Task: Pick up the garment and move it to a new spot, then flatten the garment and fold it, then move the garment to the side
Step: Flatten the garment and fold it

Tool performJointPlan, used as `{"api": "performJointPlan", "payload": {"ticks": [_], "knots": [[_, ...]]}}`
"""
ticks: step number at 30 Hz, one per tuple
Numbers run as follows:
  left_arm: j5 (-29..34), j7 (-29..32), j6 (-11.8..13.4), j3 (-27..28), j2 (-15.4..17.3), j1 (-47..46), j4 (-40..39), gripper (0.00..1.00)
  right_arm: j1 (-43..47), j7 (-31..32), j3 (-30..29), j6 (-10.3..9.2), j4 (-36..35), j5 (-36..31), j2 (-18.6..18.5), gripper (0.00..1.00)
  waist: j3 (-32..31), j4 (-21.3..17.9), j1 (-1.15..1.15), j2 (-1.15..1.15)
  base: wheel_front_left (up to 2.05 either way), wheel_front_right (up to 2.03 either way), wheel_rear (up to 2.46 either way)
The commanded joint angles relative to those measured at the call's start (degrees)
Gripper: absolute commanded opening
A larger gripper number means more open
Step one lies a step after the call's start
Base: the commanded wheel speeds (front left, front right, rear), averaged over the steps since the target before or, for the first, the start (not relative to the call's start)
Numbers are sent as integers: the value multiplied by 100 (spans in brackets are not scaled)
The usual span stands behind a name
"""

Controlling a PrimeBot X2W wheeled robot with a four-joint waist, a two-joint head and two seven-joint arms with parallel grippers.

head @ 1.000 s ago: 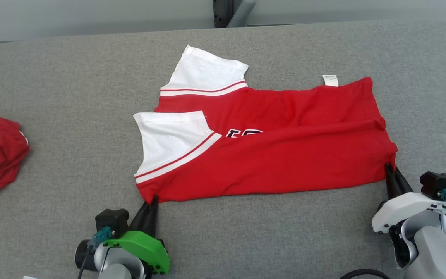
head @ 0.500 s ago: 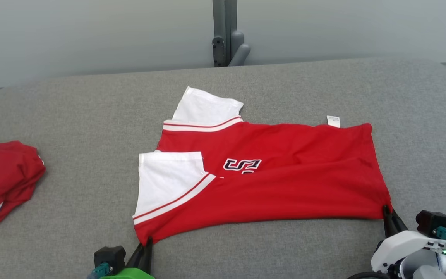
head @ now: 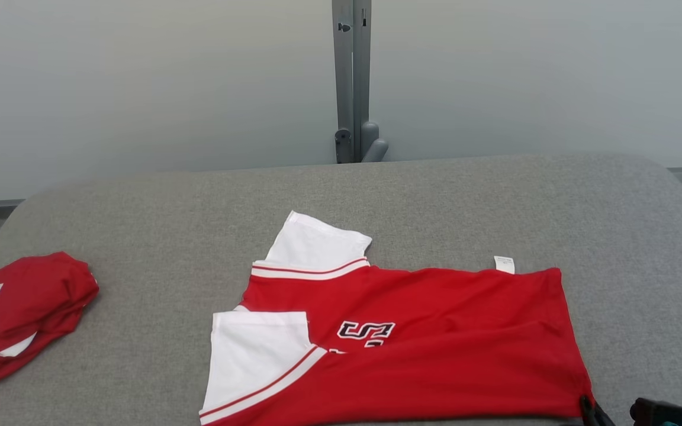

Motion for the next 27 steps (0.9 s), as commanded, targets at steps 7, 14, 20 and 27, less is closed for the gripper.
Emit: {"api": "performJointPlan", "payload": {"ticks": [7, 14, 20, 27], "knots": [[105, 11, 38, -43, 39, 219, -221, 49, 256, 0, 9, -10, -101, 147, -119, 69, -10, 94, 0, 0, 0, 0, 0], [438, 8, 256, 412, 47, 107, -1382, 100, -36, 0, -278, -10, -562, 47, -198, 100, 290, 117, 0, 0, 0, 0, 0], [754, 8, 62, 497, 77, -357, -1716, 100, -611, 0, -449, -10, -742, -125, -209, 100, 656, 86, 0, 0, 0, 0, 0], [912, 8, -80, 233, 60, -1302, -1382, 100, -1526, 0, -164, -10, -242, -307, -286, 100, 1082, 26, 0, 0, 0, 0, 0]]}}
